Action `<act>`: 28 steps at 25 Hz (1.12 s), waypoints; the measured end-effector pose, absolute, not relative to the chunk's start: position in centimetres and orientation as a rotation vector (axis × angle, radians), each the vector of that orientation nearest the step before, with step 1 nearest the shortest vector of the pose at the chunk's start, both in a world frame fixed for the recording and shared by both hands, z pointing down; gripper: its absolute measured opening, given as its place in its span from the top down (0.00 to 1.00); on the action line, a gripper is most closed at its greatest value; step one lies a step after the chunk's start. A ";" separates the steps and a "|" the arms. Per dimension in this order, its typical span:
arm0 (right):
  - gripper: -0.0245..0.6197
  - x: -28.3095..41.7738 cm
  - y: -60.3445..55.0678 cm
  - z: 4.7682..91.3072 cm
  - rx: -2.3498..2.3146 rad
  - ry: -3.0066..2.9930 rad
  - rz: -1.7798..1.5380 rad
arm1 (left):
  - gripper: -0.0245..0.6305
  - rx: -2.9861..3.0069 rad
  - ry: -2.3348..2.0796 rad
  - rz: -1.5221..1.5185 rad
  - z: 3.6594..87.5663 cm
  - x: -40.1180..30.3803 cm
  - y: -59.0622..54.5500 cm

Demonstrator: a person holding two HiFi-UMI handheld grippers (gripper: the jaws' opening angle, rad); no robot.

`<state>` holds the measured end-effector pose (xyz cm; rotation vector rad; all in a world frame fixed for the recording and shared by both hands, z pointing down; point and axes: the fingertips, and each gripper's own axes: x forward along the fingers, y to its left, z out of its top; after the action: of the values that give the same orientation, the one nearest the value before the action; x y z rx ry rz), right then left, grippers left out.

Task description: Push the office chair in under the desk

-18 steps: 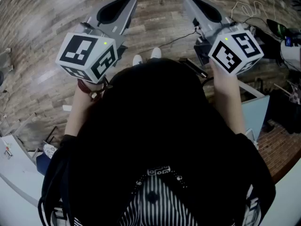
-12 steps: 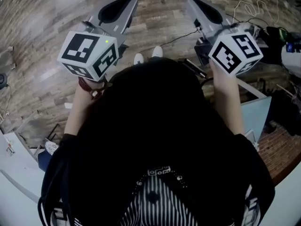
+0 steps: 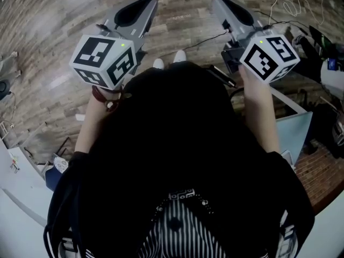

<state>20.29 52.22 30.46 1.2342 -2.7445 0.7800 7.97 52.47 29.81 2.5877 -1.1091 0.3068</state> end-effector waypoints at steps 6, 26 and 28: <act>0.96 21.8 52.1 30.5 1.197 -2.795 0.848 | 0.95 2.596 -1.116 0.291 29.4 9.9 52.7; 0.96 26.7 50.0 31.2 1.263 -2.765 0.882 | 0.96 2.652 -1.127 0.306 28.2 13.4 50.4; 0.96 27.2 49.6 31.6 1.291 -2.740 0.872 | 0.96 2.674 -1.084 0.291 28.0 14.0 50.0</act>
<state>27.22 49.58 31.55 1.2905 -2.7404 0.8720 13.96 50.00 28.05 2.6738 -1.0841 0.2911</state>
